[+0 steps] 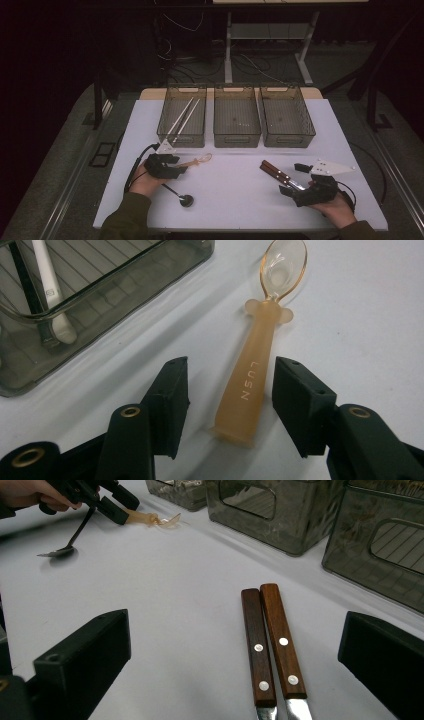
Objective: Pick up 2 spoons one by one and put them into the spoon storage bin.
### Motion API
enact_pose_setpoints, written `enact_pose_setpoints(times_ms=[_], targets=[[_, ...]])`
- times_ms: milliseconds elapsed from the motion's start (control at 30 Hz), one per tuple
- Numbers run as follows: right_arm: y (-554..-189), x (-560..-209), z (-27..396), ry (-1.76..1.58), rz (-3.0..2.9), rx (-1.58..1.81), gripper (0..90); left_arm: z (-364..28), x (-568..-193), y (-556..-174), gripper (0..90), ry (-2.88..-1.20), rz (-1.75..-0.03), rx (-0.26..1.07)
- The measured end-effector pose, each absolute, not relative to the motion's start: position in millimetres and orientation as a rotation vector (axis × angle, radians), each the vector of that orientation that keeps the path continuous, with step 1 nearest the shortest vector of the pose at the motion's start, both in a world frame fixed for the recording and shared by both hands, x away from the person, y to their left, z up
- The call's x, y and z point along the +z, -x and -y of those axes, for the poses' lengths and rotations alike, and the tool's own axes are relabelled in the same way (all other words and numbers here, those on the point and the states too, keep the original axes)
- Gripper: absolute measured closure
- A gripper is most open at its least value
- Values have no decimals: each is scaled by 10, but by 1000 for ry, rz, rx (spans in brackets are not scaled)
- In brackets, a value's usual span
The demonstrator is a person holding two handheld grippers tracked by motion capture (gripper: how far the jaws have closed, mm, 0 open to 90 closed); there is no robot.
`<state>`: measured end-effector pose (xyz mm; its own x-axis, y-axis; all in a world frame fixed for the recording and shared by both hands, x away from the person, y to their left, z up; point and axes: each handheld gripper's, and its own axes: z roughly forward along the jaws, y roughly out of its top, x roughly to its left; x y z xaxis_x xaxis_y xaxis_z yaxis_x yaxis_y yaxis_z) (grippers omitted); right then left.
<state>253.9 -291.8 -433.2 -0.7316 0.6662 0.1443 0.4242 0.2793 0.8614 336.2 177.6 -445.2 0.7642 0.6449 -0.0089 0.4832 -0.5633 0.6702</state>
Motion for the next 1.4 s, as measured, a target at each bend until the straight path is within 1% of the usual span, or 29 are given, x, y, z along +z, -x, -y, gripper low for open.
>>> enact_pose_setpoints(times_ms=[200,367,600,733,967,1400], targets=[[-2541,-4335,2916,-1011,-2307,1431,8,-1781,-4454,-3365,497,-2289,-822,308],[-2540,-4335,2914,-1005,-2309,1429,8,-1801,-4451,-3373,574,-2280,-830,302],[-2542,-4337,2913,-1007,-2311,1429,7,-1813,-4451,-3375,640,-2275,-826,280],[-2541,-4336,2914,-1009,-2309,1428,8,-1813,-4446,-3373,694,-2279,-822,273],[-2544,-4338,2913,-1008,-2311,1429,8,-1813,-4448,-3371,724,-2280,-810,272],[-2542,-4336,2913,-1005,-2310,1429,8,-1832,-4448,-3392,733,-2258,-837,247]])
